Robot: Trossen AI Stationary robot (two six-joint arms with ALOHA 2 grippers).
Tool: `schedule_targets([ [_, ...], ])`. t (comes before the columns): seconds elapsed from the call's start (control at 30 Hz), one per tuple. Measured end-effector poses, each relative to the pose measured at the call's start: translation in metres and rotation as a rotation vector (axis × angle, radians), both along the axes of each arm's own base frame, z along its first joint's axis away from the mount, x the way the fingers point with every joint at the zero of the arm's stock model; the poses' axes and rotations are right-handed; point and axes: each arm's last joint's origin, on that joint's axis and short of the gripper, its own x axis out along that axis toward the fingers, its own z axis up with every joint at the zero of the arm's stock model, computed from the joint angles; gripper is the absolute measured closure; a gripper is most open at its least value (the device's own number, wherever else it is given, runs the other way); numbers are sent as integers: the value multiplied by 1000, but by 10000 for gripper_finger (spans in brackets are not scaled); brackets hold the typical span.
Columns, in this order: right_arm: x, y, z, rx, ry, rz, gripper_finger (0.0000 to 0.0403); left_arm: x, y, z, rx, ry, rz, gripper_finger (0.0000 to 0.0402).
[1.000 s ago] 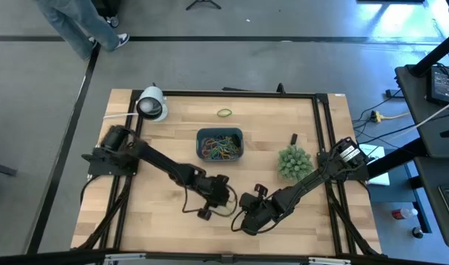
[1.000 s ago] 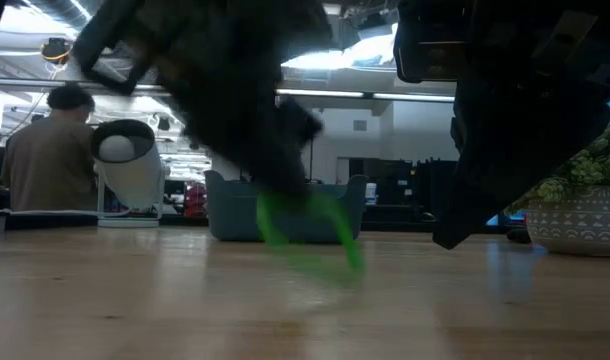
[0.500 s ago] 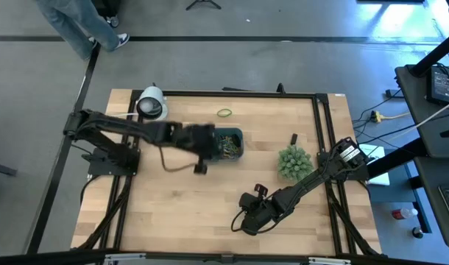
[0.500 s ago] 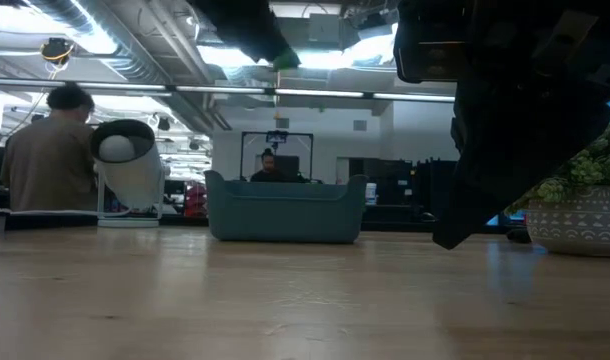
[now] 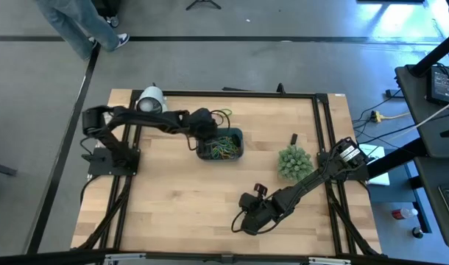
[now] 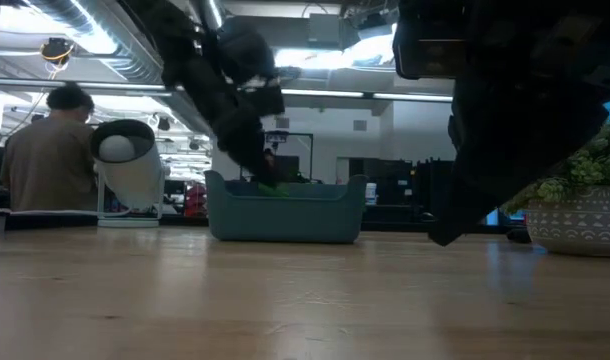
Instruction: Pick and place rubber bands into bin
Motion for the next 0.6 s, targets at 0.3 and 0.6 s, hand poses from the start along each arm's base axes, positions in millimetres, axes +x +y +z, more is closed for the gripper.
schedule_targets([
  [0.3, 1, -1, 0, -49, -23, -3, 395, 3, 4, -18, -38, 51, 11, 304],
  [0.6, 1, -1, 1, -44, -25, -1, 395, -20, -9, 37, -20, -65, 4, 236],
])
